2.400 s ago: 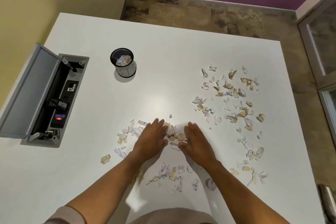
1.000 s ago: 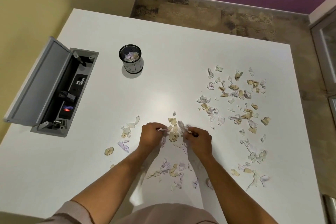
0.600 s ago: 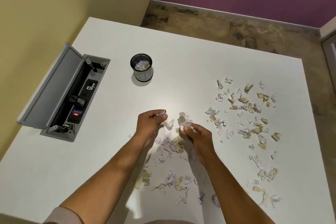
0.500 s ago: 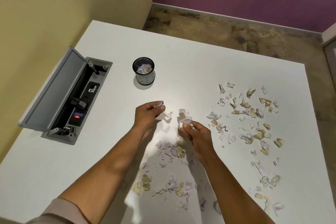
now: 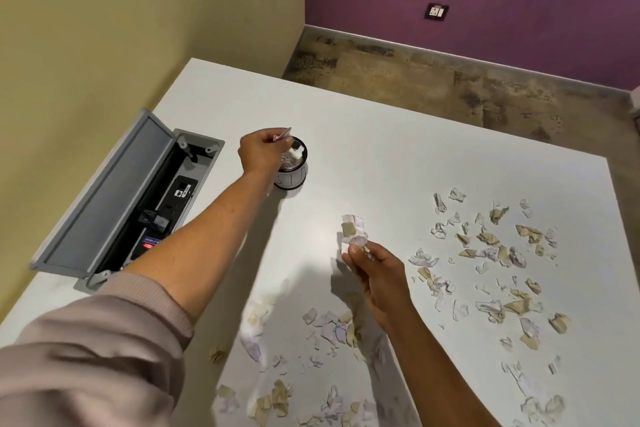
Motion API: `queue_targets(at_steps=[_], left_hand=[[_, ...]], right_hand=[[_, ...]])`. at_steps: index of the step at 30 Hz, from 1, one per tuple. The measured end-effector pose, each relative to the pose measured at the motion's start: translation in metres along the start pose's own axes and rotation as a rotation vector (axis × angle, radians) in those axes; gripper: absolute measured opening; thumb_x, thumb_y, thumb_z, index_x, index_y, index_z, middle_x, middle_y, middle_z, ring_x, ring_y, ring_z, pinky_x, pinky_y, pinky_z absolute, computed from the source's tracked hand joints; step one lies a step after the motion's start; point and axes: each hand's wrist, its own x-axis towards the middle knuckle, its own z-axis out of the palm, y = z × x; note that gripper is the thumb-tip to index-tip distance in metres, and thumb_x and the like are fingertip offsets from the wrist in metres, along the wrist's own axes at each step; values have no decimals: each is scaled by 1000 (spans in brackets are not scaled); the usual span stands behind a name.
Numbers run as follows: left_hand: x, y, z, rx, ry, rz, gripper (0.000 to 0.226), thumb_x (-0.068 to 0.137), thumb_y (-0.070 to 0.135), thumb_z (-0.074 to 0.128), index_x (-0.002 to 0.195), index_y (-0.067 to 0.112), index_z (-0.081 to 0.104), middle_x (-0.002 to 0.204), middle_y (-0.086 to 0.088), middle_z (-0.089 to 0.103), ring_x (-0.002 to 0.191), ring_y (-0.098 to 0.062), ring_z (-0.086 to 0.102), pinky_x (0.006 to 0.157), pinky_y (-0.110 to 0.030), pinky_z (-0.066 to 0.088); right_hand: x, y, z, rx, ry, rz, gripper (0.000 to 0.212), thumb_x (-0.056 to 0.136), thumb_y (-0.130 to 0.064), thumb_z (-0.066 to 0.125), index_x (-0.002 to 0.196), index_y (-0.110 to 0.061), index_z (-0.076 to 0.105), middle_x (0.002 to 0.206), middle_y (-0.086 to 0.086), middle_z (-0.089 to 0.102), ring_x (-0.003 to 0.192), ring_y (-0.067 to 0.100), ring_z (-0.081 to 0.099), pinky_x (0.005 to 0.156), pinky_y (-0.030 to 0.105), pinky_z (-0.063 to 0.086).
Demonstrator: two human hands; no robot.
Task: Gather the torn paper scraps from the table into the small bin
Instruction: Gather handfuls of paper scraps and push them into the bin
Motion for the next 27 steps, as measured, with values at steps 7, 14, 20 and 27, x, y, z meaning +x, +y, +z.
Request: queue_targets(at_steps=[7, 14, 20, 27], left_hand=[[28, -8, 16, 834, -180, 249, 24, 83, -2, 60, 94, 10, 77, 107, -18, 65, 94, -32, 62, 73, -28, 50], [35, -1, 24, 1060, -303, 210, 30, 84, 13, 69, 113, 8, 69, 120, -18, 61, 106, -37, 62, 84, -37, 53], [35, 13, 2, 935, -251, 253, 30, 78, 8, 73, 107, 15, 73, 109, -9, 68, 104, -28, 61, 86, -34, 51], [-13, -35, -34, 561, 28, 431, 21, 96, 13, 55, 110, 6, 70, 114, -7, 68, 107, -24, 61, 95, -32, 46]], right_hand=[[2, 3, -4, -84, -7, 32, 23, 67, -21, 77, 89, -14, 79, 91, 15, 74, 82, 22, 69, 86, 39, 56], [9, 3, -4, -70, -48, 19, 27, 66, -17, 78, 93, -11, 78, 94, 17, 74, 84, 24, 71, 84, 37, 58], [15, 1, 4, -84, -62, 17, 28, 66, -20, 79, 93, -13, 79, 93, 17, 75, 83, 25, 71, 75, 33, 58], [33, -14, 20, -85, -38, -3, 17, 72, -13, 79, 89, -14, 79, 96, 12, 75, 88, 24, 71, 76, 26, 56]])
